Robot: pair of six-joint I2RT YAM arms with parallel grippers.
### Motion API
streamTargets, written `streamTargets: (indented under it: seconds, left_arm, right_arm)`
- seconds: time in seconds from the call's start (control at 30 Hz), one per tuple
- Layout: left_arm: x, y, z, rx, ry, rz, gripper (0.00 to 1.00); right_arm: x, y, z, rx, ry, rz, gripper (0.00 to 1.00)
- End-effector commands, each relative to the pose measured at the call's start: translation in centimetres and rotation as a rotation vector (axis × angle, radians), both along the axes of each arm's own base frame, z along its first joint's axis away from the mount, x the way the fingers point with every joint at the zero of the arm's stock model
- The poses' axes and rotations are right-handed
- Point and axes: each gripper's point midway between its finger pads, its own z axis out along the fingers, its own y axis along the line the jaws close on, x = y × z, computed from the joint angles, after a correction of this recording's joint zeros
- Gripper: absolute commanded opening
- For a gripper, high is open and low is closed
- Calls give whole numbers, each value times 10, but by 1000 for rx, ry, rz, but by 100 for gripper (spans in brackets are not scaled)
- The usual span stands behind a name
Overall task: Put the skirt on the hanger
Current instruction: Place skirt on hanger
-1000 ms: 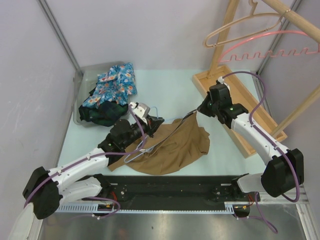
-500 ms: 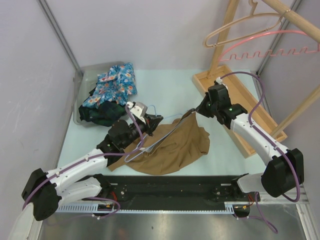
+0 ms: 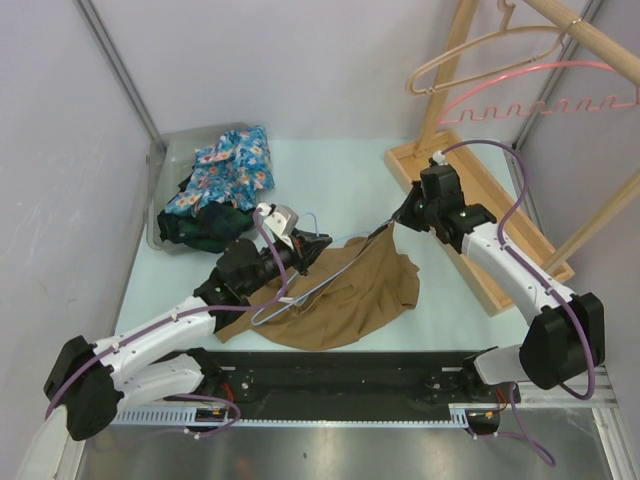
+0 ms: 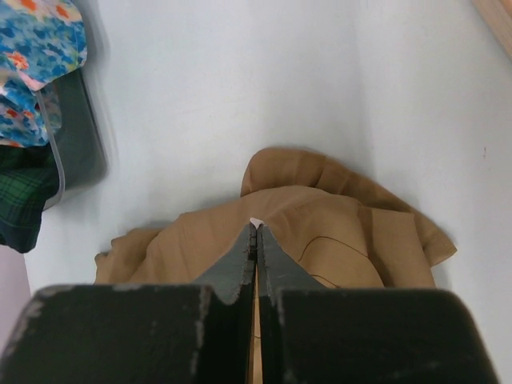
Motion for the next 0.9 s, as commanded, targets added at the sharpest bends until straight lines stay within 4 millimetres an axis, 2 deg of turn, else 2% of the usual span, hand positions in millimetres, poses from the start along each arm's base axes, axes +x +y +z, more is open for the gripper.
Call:
streamTargets:
  seconds: [0.0,0.3,0.47,0.63,0.87]
  left_arm:
    - [-12,-9,34,-79,-46,-64,0]
    - [-7,-10,39,-88,-53,-44,0]
    - [2,-3,40,-88,-52,27,0]
    - [3,-1,40,-91,-59,33,0]
    - [1,-5,40,-104,-52,12,0]
  right_arm:
    - [16,12,33,31,-98,62,0]
    - [5,41,36,48,-95,246,0]
    - [-4,40,36,22,-82,254,0]
    - [-13,45,34,21,-68,299,0]
    - [-35,78,35,54,-72,467,0]
